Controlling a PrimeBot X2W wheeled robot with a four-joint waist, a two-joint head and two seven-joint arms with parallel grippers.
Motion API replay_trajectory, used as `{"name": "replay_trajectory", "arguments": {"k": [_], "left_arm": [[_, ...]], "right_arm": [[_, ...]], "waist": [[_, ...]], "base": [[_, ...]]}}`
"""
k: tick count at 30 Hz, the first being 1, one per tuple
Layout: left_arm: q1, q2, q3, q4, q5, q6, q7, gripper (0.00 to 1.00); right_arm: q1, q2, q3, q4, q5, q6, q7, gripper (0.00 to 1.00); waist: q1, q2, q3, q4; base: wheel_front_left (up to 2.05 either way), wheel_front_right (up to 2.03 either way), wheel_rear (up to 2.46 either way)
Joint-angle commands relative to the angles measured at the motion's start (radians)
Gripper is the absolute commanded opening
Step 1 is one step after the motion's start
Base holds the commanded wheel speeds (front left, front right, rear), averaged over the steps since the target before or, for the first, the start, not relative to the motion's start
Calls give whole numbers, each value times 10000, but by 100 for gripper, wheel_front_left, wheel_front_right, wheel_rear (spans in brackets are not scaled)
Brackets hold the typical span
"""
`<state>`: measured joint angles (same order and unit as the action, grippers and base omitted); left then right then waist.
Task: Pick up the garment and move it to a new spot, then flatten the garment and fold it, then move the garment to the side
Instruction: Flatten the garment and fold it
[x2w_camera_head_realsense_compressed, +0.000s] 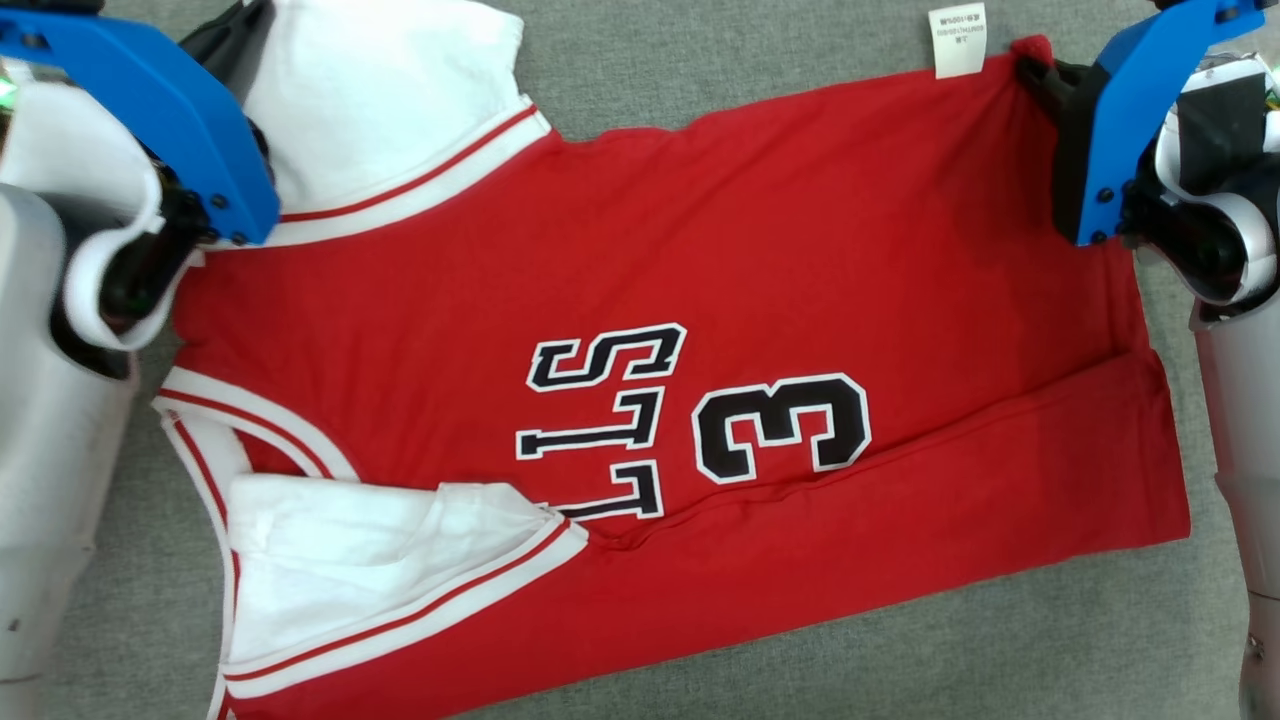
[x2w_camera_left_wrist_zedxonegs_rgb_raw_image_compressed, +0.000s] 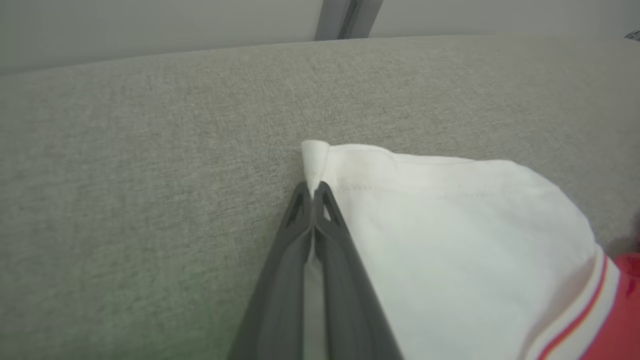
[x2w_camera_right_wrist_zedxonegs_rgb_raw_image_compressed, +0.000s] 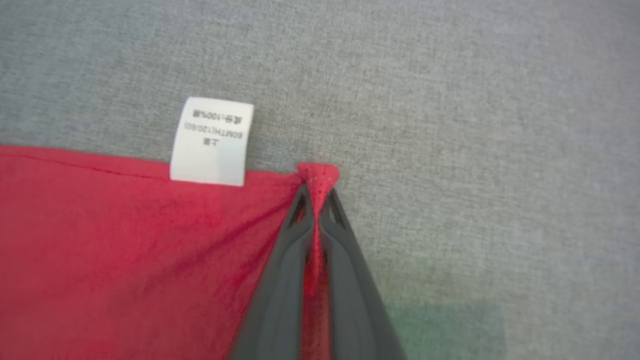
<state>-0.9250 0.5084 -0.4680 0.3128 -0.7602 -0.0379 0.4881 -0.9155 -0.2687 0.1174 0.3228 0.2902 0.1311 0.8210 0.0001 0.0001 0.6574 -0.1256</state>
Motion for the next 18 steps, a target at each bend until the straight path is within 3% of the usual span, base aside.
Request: {"name": "replay_trajectory", "arguments": {"k": [1, 5, 18], "left_arm": [[222, -159, 70, 14, 100, -77, -610, 0], [1032, -728, 148, -66, -23, -281, -2199, 0], [4139, -1304, -435, -1192, -68, -783, -5394, 0]], "right_arm": [[289, -92, -23, 212, -45, -5, -172, 0], [771, -175, -187, 296, 75, -2, -710, 0], [2732, -109, -957, 386, -287, -2, -2845, 0]], "waist": [[-1, -1, -191, 155], [-1, -1, -723, 455], [-1, -1, -2601, 1349]], "base": [[0, 0, 0], [0, 0, 0], [0, 0, 0]]}}
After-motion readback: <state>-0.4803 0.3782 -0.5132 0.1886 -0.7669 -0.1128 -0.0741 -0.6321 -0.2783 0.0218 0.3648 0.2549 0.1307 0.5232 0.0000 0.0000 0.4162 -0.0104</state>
